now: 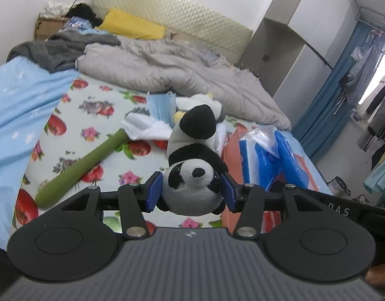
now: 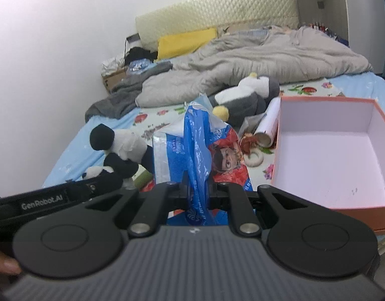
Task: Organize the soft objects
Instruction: 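Carry the wipe pack into the box and open the right gripper while the left carries the panda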
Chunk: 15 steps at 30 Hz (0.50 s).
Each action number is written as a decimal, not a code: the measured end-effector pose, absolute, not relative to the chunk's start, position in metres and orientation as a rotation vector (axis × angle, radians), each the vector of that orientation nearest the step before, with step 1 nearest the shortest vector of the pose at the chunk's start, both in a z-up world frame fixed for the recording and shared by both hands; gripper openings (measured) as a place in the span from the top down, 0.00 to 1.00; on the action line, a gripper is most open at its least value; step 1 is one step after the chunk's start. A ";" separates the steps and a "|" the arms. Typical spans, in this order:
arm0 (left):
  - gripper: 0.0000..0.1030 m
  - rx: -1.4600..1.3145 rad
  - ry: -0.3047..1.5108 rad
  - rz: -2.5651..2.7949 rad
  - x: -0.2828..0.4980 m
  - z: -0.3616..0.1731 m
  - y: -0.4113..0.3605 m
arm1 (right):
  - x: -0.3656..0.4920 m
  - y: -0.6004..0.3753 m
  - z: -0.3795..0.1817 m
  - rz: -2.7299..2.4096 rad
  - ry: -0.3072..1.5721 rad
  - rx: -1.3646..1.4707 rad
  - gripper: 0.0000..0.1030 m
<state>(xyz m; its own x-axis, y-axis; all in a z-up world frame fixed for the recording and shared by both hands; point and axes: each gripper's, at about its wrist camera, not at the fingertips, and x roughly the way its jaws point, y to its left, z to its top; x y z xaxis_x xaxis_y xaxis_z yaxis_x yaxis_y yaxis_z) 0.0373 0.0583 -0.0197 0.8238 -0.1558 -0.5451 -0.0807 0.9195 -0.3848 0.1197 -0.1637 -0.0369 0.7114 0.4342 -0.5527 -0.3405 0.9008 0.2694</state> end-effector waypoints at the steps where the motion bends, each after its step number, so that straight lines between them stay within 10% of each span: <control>1: 0.45 -0.406 0.597 -0.045 0.036 -0.015 0.057 | 0.119 -0.166 -0.035 0.431 0.646 0.155 0.87; 15: 0.45 -0.380 0.552 -0.134 0.040 0.015 0.013 | 0.106 -0.215 -0.006 0.343 0.553 0.153 0.87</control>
